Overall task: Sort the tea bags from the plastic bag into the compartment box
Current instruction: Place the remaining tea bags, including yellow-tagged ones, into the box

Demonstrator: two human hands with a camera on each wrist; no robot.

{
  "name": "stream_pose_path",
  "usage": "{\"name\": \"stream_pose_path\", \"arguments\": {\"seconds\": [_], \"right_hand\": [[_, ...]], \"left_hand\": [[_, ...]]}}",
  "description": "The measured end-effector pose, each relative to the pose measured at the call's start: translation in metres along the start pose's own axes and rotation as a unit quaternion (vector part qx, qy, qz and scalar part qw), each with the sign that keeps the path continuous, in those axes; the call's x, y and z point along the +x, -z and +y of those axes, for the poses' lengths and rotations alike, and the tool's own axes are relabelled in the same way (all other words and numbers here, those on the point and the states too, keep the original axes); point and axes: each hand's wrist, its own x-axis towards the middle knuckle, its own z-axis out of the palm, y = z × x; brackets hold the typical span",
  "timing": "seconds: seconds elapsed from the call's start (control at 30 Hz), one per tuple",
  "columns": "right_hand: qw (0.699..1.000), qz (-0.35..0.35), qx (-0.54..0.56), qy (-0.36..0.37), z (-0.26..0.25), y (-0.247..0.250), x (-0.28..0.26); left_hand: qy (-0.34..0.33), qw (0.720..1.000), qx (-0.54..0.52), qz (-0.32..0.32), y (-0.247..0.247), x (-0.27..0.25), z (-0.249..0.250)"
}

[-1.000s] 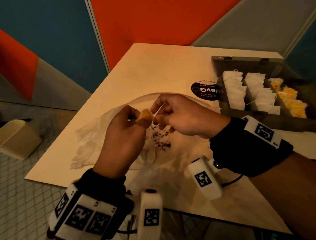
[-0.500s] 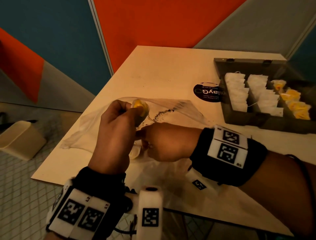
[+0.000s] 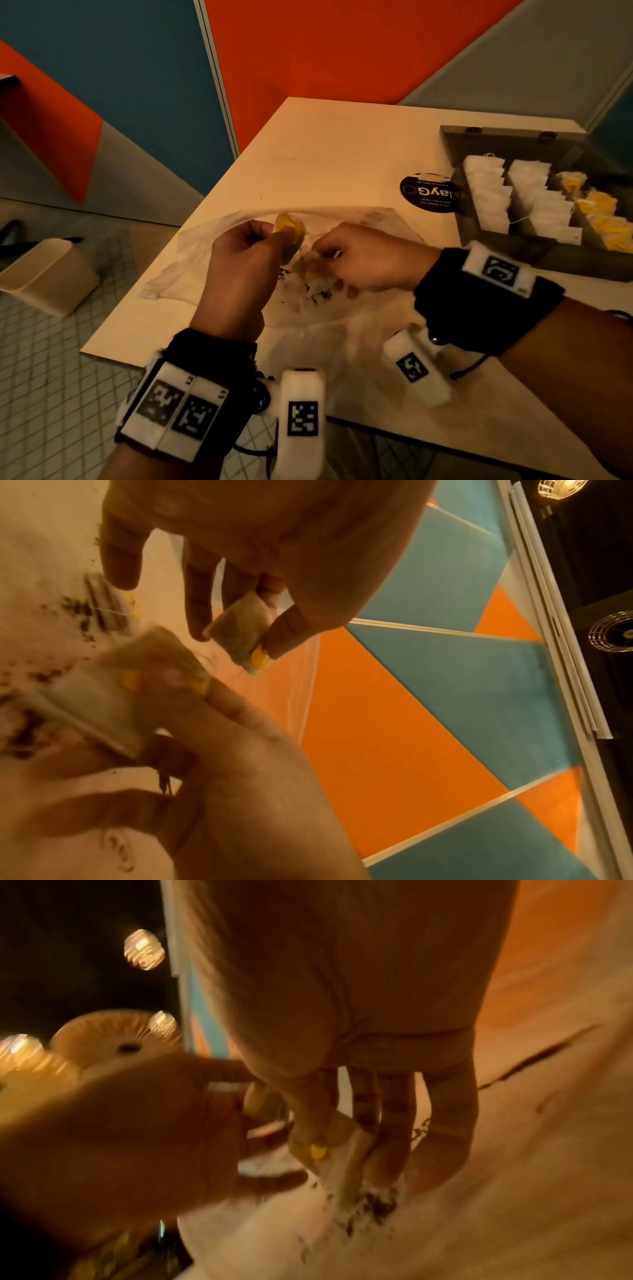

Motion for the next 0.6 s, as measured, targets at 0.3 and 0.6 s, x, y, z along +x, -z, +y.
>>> {"name": "stream_pose_path", "arguments": {"seconds": [0.3, 0.6], "right_hand": [[0.946, 0.026, 0.313, -0.086, 0.013, 0.028, -0.02], [0.949, 0.052, 0.279, -0.136, 0.003, 0.016, -0.009]], "left_hand": [[0.038, 0.999, 0.02, -0.008, -0.005, 0.003, -0.016], [0.067, 0.997, -0.035, -0.027, -0.01, -0.001, -0.014]]}}
